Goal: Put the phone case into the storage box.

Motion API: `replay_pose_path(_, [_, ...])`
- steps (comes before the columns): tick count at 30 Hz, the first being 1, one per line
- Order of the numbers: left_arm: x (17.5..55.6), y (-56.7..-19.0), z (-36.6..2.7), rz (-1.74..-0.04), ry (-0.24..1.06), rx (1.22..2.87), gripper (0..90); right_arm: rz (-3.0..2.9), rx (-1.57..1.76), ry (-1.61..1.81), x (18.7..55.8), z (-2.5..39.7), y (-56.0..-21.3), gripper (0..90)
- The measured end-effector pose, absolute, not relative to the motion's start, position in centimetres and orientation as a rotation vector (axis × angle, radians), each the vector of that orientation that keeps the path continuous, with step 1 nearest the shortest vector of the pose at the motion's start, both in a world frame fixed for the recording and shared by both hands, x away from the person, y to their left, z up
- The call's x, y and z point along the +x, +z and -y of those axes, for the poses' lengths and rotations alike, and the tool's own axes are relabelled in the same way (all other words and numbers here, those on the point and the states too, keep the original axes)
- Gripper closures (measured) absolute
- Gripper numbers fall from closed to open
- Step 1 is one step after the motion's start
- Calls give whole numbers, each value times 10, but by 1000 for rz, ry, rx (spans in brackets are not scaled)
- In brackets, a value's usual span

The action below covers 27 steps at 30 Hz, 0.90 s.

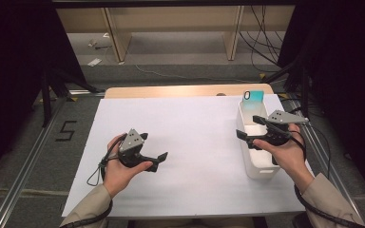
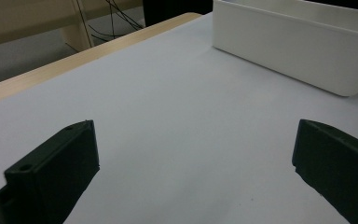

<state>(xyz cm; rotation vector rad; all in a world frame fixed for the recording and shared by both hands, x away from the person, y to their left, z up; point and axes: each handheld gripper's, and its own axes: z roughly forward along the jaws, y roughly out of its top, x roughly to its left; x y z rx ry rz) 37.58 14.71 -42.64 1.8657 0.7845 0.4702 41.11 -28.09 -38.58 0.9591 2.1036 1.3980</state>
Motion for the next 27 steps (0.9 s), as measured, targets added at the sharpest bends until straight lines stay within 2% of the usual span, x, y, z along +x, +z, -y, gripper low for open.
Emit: replay_pose_path(27, [376,-427,-147,-785,470,1866,0,-2120,912,1426,394,286,-391,147])
